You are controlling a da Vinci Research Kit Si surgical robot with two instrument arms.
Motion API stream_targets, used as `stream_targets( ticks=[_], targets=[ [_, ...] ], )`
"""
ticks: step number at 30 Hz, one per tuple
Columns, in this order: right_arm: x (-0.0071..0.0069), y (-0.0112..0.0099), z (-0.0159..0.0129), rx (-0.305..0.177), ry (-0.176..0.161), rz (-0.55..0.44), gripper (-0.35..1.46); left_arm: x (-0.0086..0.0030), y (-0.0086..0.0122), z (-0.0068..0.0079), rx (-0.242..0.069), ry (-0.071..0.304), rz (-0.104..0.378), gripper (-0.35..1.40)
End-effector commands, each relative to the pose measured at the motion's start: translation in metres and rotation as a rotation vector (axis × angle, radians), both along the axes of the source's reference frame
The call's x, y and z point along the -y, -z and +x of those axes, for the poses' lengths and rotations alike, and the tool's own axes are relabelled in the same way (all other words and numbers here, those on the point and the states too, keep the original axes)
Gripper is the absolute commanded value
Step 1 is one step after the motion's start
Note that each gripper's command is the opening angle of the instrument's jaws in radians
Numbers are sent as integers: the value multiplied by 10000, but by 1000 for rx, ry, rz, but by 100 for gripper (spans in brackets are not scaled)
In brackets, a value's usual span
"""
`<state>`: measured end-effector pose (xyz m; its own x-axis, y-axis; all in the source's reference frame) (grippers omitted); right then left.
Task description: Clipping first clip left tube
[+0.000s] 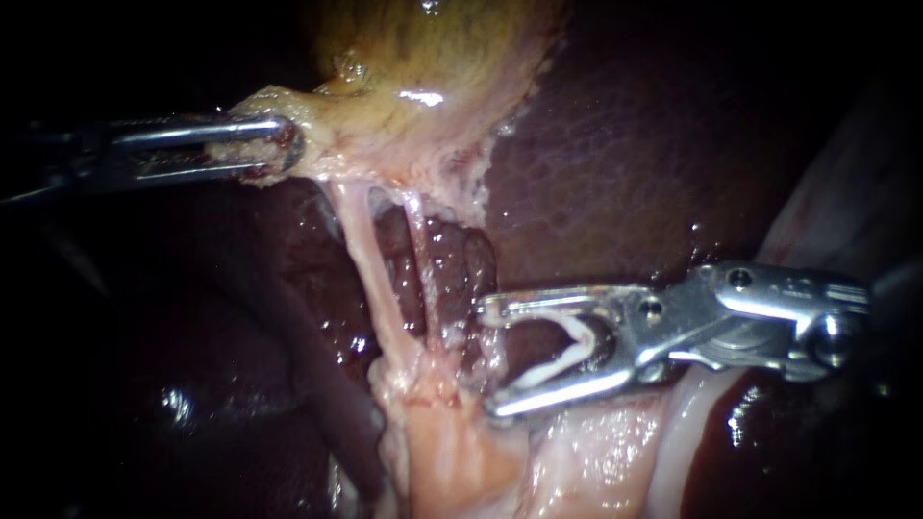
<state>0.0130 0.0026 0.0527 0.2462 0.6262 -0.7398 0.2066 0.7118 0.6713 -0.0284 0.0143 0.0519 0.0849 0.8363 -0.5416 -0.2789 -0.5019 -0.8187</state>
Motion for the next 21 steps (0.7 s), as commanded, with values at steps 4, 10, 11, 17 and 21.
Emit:
stream_targets(
  ticks=[4, 10, 11, 17, 21],
  targets=[
    [6, -6, 16, 7, -2, 9, 49, 0, 0, 0, 0, 0, 0, -35],
    [16, -18, 36, 15, -5, 21, 49, 0, 0, -1, -1, 1, 0, -35],
    [17, -20, 39, 18, -6, 26, 49, 0, 0, -1, -1, 1, 0, -35],
    [19, -30, 51, 25, -12, 32, 49, 0, 0, -1, -1, 1, 0, -35],
    [19, -38, 54, 39, -6, 27, 49, 0, 0, -1, -1, 1, 0, -35]
  ],
)
